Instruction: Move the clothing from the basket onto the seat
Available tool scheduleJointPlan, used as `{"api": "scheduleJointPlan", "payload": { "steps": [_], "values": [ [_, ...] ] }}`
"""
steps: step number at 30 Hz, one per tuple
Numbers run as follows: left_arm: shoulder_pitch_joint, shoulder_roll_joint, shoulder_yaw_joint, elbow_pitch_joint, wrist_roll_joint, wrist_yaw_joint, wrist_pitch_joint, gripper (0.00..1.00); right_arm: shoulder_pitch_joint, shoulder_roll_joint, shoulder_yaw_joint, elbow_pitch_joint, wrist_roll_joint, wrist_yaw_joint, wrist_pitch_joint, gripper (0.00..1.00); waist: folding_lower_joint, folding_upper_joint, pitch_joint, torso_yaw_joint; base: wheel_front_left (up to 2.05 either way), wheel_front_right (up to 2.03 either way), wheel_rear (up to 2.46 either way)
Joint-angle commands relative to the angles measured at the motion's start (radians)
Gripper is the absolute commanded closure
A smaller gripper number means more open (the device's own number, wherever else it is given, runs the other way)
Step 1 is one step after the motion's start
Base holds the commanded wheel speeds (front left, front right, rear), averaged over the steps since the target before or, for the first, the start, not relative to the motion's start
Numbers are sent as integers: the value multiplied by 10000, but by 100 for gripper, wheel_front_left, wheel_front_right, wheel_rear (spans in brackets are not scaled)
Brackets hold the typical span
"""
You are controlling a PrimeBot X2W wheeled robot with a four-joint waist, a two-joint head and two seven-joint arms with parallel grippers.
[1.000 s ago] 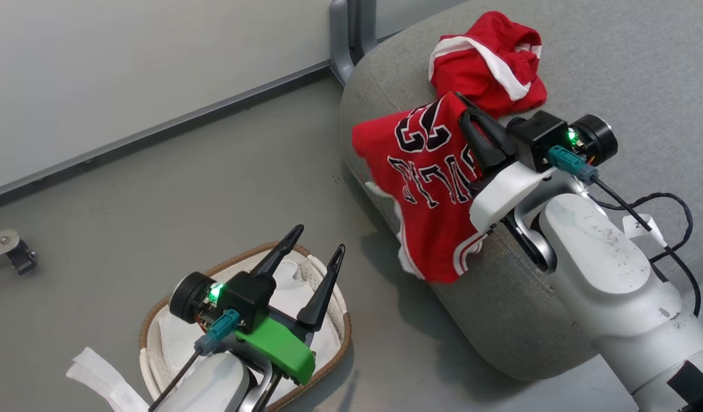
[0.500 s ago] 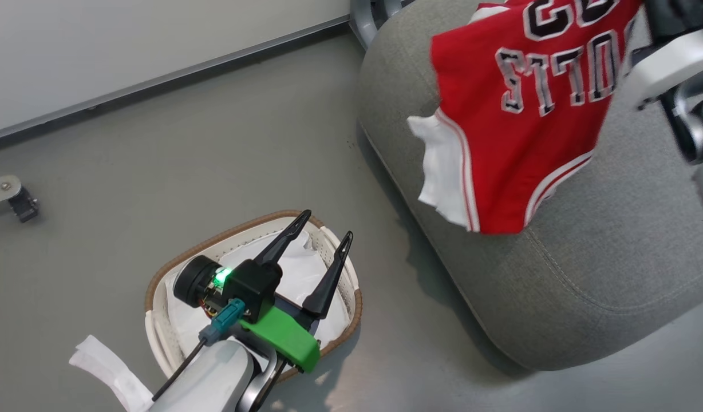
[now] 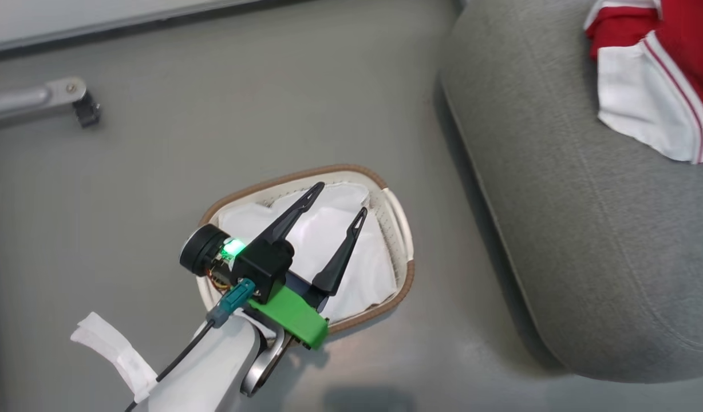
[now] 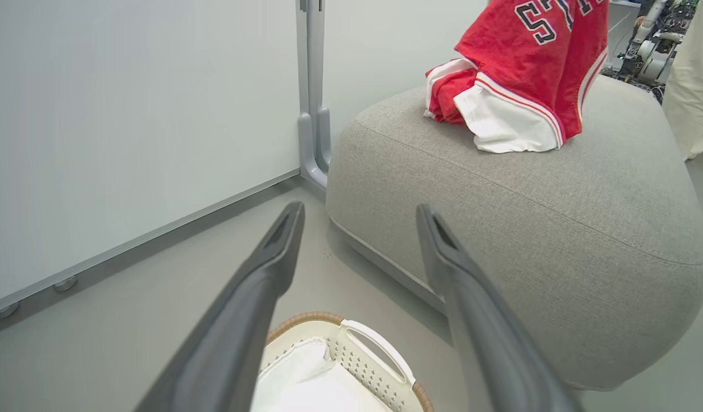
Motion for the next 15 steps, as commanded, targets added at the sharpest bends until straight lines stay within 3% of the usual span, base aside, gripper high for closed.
{"api": "scheduleJointPlan", "payload": {
  "steps": [1, 8, 15],
  "values": [
    [-230, -19, 15, -24, 27, -15, -5, 0, 177, 96, -210, 179, -297, -14, -66, 100, -1, -1, 946, 917, 0, 0, 0],
    [-428, -60, 34, -101, 121, 34, -7, 0, 638, 959, -1370, 1176, -1336, -14, -333, 100, -1, -1, 1490, 1189, 0, 0, 0],
    [-360, -161, 219, -234, 172, 67, -6, 0, 931, 1664, -2141, 1406, -1912, -14, -531, 100, -1, -1, 1498, 1023, 0, 0, 0]
  ]
}}
